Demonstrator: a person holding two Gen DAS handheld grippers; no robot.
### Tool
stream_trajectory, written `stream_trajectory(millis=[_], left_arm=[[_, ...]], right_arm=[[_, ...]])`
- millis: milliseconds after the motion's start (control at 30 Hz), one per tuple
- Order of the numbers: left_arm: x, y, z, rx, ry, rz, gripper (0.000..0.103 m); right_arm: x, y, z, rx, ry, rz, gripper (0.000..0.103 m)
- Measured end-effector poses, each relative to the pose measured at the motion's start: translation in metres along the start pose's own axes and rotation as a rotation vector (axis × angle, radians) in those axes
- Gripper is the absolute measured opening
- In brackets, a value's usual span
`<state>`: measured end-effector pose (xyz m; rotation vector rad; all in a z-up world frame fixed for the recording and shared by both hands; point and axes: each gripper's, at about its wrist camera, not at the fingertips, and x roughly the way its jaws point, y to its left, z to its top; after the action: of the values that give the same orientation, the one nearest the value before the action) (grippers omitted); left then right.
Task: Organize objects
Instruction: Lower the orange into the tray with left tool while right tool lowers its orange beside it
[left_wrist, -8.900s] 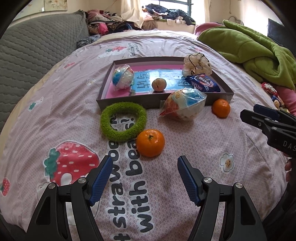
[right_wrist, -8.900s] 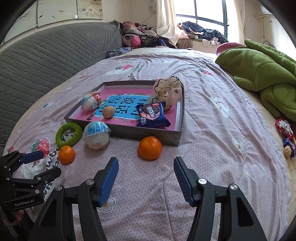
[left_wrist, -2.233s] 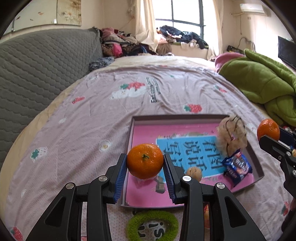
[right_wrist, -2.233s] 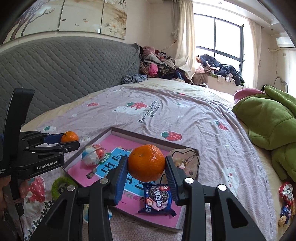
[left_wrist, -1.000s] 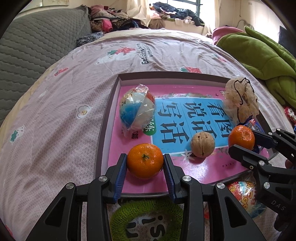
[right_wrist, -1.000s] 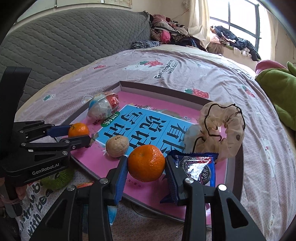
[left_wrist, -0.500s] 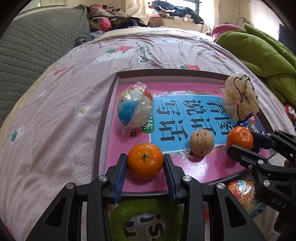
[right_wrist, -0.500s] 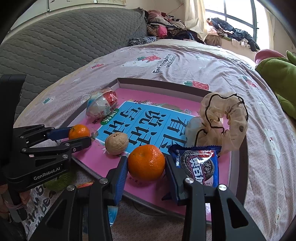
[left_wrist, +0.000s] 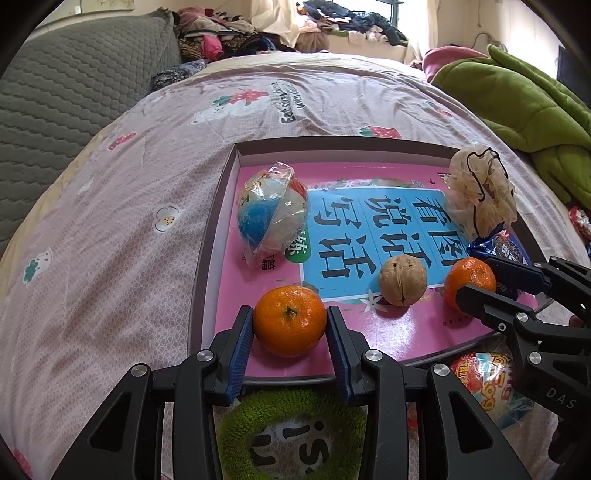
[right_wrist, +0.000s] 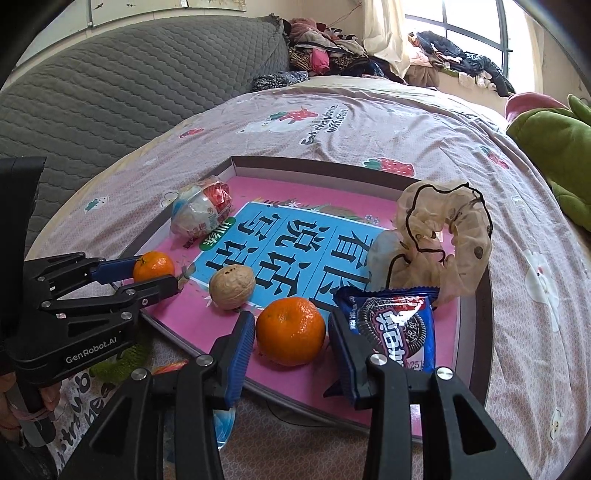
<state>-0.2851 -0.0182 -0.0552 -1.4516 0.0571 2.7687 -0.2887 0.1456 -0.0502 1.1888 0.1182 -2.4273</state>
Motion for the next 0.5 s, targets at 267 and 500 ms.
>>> stream_trajectory(millis=[267,500], left_arm=[[-0.008,0.003,0.000,-0.007,-0.011,0.013,0.047],[-0.023,0.001,0.000,-0.014,-0.034,0.014,0.053]], right_arm=[[-0.012,-0.005,0.005,0.027,-0.026,0.001,0.041],[-0.030,-0.009,0.011,0.052,-0.060,0.001,0.041]])
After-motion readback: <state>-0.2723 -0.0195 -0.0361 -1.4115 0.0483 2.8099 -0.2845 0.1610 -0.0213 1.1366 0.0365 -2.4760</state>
